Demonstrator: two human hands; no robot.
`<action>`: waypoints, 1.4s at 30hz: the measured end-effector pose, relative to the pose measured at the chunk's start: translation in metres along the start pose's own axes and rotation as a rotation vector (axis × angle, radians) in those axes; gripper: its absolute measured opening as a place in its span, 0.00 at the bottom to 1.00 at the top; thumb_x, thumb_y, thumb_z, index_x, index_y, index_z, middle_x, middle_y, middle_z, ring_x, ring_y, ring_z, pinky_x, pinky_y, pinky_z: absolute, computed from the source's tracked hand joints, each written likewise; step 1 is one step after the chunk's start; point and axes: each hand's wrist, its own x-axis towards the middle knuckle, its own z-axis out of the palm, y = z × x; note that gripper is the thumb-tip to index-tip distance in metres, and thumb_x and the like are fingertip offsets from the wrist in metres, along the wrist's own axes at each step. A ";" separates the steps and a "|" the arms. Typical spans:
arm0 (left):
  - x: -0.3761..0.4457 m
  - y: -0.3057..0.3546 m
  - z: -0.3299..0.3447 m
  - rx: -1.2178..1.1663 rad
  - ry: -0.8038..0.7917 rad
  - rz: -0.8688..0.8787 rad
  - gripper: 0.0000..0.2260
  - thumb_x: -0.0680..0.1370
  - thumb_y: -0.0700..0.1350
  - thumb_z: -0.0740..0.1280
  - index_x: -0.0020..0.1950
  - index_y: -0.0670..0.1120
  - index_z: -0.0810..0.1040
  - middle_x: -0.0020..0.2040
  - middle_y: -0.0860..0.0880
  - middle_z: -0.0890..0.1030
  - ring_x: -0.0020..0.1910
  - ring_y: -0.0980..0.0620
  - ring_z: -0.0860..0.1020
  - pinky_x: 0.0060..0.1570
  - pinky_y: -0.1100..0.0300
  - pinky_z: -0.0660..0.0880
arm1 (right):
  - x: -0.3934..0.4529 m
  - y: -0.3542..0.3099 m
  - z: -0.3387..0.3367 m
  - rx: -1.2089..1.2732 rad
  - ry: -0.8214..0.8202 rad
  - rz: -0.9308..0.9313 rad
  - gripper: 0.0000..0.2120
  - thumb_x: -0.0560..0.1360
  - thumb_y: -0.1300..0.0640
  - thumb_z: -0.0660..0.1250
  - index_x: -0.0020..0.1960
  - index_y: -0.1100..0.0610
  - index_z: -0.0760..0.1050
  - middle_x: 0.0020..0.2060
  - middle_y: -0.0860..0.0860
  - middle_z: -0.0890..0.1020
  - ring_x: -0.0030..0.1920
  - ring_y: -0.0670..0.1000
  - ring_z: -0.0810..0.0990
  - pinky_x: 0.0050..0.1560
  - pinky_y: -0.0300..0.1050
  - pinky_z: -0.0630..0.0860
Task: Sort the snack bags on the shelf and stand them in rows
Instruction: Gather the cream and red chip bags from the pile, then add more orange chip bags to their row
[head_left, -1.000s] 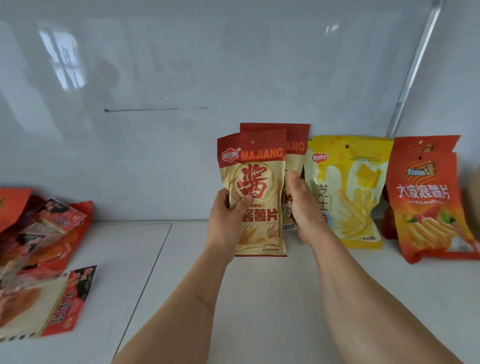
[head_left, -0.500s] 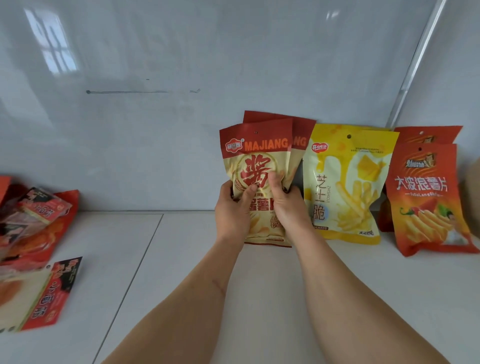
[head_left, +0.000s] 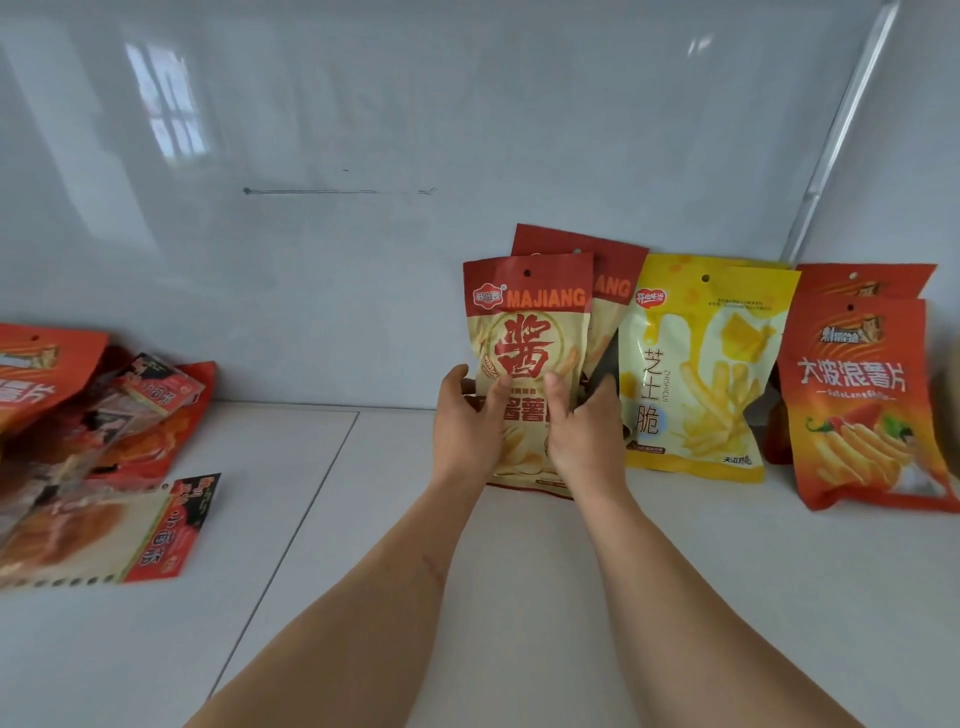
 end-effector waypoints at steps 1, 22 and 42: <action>-0.003 0.000 -0.004 0.037 0.022 0.007 0.30 0.79 0.61 0.65 0.76 0.50 0.63 0.63 0.53 0.76 0.59 0.53 0.78 0.59 0.50 0.79 | -0.005 -0.001 0.000 -0.038 0.017 0.000 0.48 0.73 0.27 0.54 0.77 0.63 0.56 0.73 0.61 0.67 0.73 0.60 0.66 0.70 0.59 0.68; -0.021 -0.034 -0.290 1.317 0.265 0.624 0.07 0.76 0.45 0.67 0.41 0.45 0.82 0.38 0.48 0.81 0.39 0.43 0.81 0.34 0.53 0.76 | -0.150 -0.121 0.150 -0.411 -0.254 -0.834 0.10 0.81 0.55 0.61 0.56 0.57 0.78 0.52 0.54 0.82 0.53 0.59 0.77 0.50 0.51 0.72; 0.064 -0.029 -0.535 0.703 0.340 -0.134 0.34 0.79 0.65 0.59 0.78 0.44 0.62 0.74 0.42 0.69 0.73 0.39 0.66 0.70 0.44 0.66 | -0.230 -0.259 0.346 -0.137 -0.523 -0.208 0.24 0.82 0.41 0.55 0.57 0.61 0.77 0.51 0.55 0.83 0.49 0.56 0.81 0.38 0.43 0.66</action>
